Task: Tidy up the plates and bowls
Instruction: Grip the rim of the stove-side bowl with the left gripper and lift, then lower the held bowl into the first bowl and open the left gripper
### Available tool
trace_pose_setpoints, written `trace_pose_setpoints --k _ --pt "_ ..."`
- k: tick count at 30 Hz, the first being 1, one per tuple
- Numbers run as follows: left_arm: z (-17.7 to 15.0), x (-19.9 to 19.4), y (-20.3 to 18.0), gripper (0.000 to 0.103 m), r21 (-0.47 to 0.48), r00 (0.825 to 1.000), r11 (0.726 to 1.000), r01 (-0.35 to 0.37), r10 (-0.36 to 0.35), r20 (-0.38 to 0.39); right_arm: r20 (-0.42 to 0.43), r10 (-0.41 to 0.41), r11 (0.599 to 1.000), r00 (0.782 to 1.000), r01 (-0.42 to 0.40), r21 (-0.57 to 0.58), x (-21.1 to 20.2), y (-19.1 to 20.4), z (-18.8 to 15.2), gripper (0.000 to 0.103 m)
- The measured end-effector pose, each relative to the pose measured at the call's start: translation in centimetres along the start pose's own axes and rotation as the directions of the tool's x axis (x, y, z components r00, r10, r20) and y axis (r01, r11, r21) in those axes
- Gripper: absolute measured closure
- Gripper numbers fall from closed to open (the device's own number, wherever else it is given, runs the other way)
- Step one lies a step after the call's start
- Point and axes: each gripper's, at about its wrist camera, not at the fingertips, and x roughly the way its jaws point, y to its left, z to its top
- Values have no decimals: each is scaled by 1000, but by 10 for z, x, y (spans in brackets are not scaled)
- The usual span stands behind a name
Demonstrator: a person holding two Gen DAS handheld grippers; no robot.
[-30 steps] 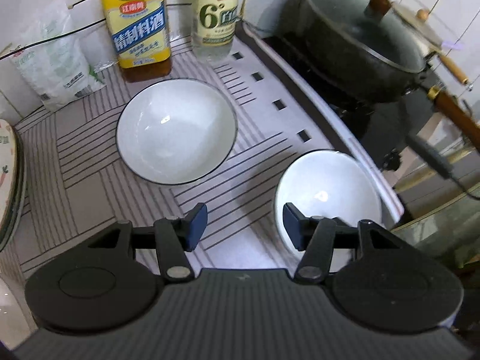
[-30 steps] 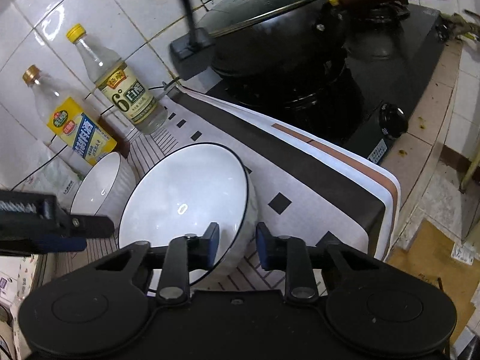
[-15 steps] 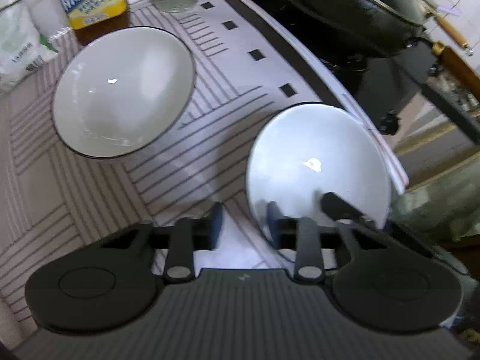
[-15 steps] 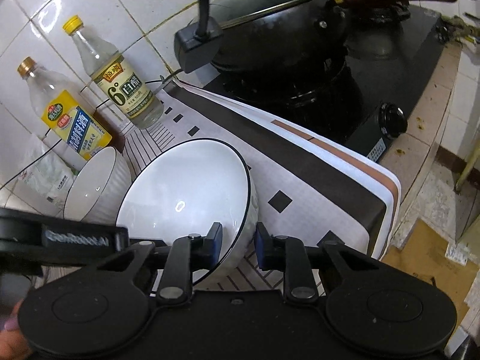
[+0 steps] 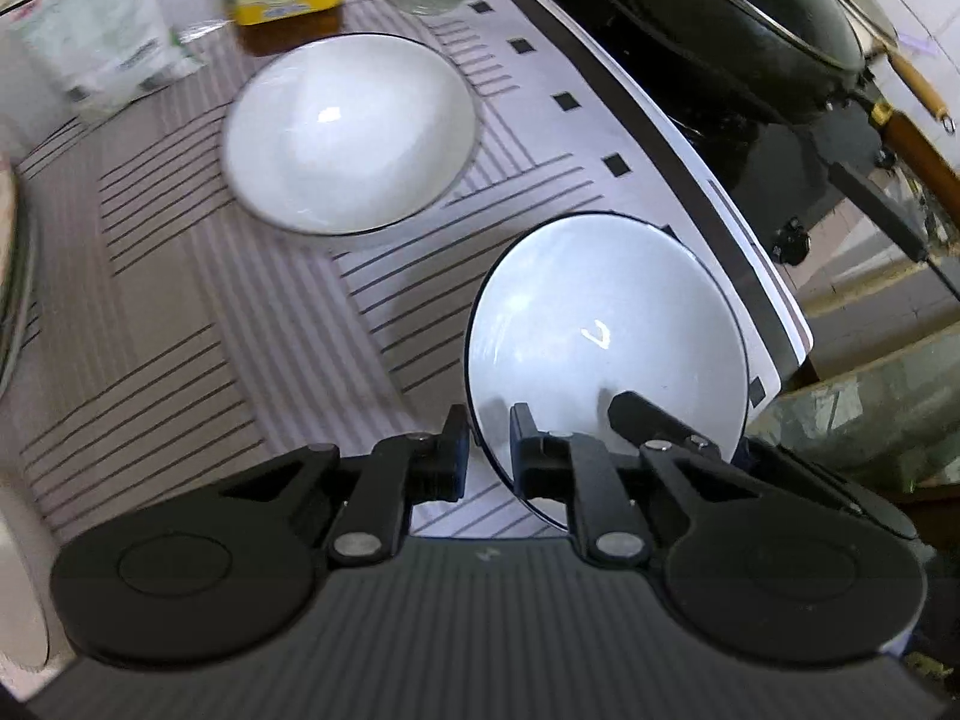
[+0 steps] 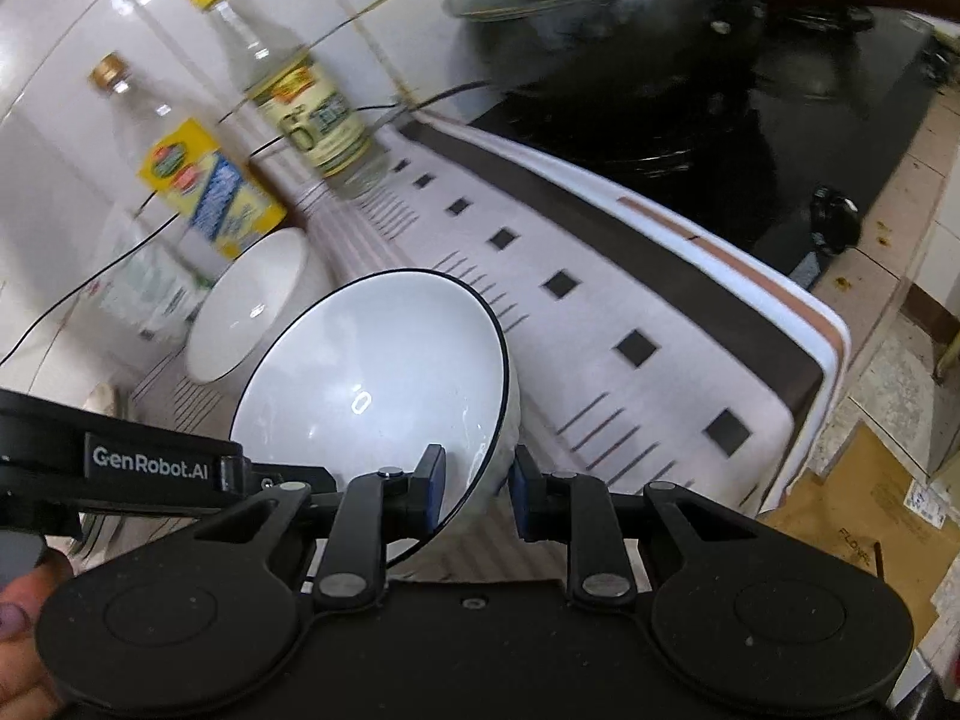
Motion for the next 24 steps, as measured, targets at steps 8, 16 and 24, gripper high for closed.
trace_pose_setpoints --k 8,16,24 --pt "-20 -31 23 90 -66 999 997 -50 51 18 -23 63 991 998 -66 -120 -9 30 -9 76" --pt "-46 -72 46 90 -112 994 989 -98 102 29 -54 117 964 992 -127 -235 -30 70 -17 76" --pt "-75 -116 78 89 -217 981 962 -166 184 64 -106 198 916 974 -223 -334 -48 118 -29 75"
